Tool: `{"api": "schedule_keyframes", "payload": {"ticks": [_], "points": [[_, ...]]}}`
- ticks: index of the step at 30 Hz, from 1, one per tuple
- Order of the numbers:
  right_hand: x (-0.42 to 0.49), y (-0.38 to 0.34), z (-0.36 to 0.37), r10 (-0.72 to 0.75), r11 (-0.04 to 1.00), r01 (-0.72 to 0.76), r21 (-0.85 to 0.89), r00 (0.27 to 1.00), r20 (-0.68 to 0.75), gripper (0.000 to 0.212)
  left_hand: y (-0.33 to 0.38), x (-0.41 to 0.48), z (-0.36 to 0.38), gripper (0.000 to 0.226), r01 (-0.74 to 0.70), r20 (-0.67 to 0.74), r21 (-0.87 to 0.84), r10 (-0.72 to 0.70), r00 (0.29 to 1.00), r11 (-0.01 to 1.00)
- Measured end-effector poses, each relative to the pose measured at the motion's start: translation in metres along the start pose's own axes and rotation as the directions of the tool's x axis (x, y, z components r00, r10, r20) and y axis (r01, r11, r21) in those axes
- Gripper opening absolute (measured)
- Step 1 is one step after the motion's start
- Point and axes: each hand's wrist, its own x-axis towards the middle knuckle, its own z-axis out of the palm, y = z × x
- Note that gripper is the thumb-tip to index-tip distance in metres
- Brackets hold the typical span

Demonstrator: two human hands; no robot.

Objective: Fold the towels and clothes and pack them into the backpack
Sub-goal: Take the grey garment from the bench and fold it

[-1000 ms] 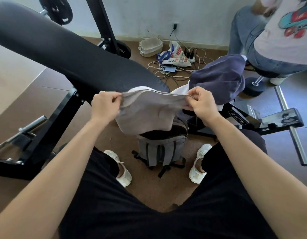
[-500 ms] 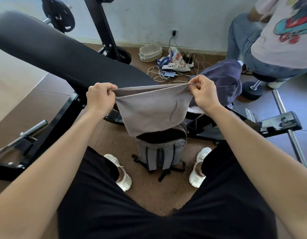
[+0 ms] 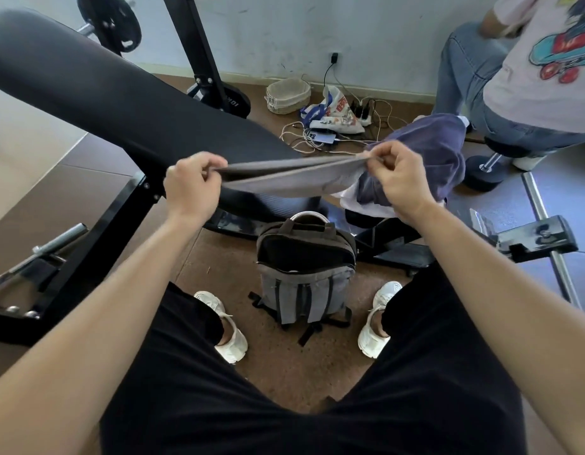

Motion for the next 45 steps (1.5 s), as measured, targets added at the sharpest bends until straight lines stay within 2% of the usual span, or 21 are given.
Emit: {"api": "schedule_keyframes", "payload": {"ticks": [4, 7, 10, 13, 16, 19, 21, 23, 25, 27, 29, 30, 32, 34, 42, 45], "points": [[-0.056, 0.055, 0.002, 0.188, 0.981, -0.173, -0.092, 0.961, 0.204, 0.022, -0.045, -0.056, 0.027, 0.031, 0.099, 0.220, 0.114, -0.122, 0.968, 0.989], [-0.090, 0.088, -0.003, 0.312, 0.940, -0.231, -0.251, 0.881, 0.357, 0.015, -0.075, -0.092, 0.048, 0.032, 0.103, 0.449, 0.203, -0.186, 0.874, 0.974], [-0.103, 0.104, -0.007, 0.388, 0.905, -0.236, -0.355, 0.799, 0.459, 0.014, -0.087, -0.115, 0.062, 0.032, 0.123, 0.590, 0.241, -0.246, 0.769, 0.963], [-0.101, 0.110, -0.006, 0.410, 0.891, -0.230, -0.392, 0.779, 0.474, 0.013, -0.094, -0.117, 0.069, 0.037, 0.231, 0.665, 0.181, -0.292, 0.687, 0.956], [-0.096, 0.117, -0.004, 0.411, 0.888, -0.238, -0.393, 0.793, 0.449, 0.012, -0.098, -0.113, 0.071, 0.042, 0.339, 0.719, 0.080, -0.290, 0.632, 0.937], [-0.087, 0.125, 0.000, 0.406, 0.891, -0.276, -0.360, 0.839, 0.363, 0.017, -0.096, -0.105, 0.073, 0.041, 0.429, 0.726, -0.078, -0.244, 0.643, 0.900], [-0.076, 0.127, 0.006, 0.368, 0.903, -0.263, -0.340, 0.881, 0.297, 0.022, -0.097, -0.096, 0.075, 0.028, 0.479, 0.704, -0.173, -0.233, 0.671, 0.860], [-0.061, 0.127, 0.012, 0.349, 0.911, -0.267, -0.316, 0.906, 0.240, 0.023, -0.103, -0.084, 0.075, 0.036, 0.446, 0.705, -0.227, -0.170, 0.688, 0.866], [-0.046, 0.127, 0.019, 0.352, 0.912, -0.289, -0.291, 0.915, 0.194, 0.022, -0.107, -0.072, 0.078, 0.048, 0.301, 0.709, -0.180, -0.089, 0.699, 0.936], [-0.030, 0.130, 0.028, 0.334, 0.915, -0.278, -0.292, 0.928, 0.166, 0.020, -0.111, -0.061, 0.088, 0.043, 0.166, 0.655, -0.089, -0.068, 0.752, 0.982], [-0.014, 0.133, 0.038, 0.305, 0.921, -0.249, -0.299, 0.940, 0.156, 0.019, -0.120, -0.048, 0.103, 0.033, 0.163, 0.569, -0.048, -0.107, 0.815, 0.986], [-0.006, 0.135, 0.043, 0.292, 0.923, -0.239, -0.302, 0.946, 0.143, 0.019, -0.125, -0.041, 0.110, 0.027, 0.228, 0.547, -0.067, -0.155, 0.823, 0.971], [0.009, 0.140, 0.051, 0.264, 0.923, -0.219, -0.317, 0.959, 0.107, 0.014, -0.135, -0.029, 0.125, 0.018, 0.415, 0.549, -0.171, -0.264, 0.793, 0.894], [0.022, 0.149, 0.059, 0.258, 0.911, -0.214, -0.352, 0.962, 0.083, 0.006, -0.142, -0.021, 0.140, 0.019, 0.533, 0.539, -0.249, -0.342, 0.770, 0.808], [0.063, 0.173, 0.089, 0.246, 0.874, -0.221, -0.433, 0.969, 0.002, 0.010, -0.161, 0.006, 0.185, 0.029, 0.628, 0.519, -0.223, -0.455, 0.724, 0.745], [0.065, 0.178, 0.096, 0.300, 0.853, -0.261, -0.451, 0.954, 0.015, 0.019, -0.169, 0.007, 0.202, 0.022, 0.670, 0.526, -0.159, -0.512, 0.679, 0.725]]}}
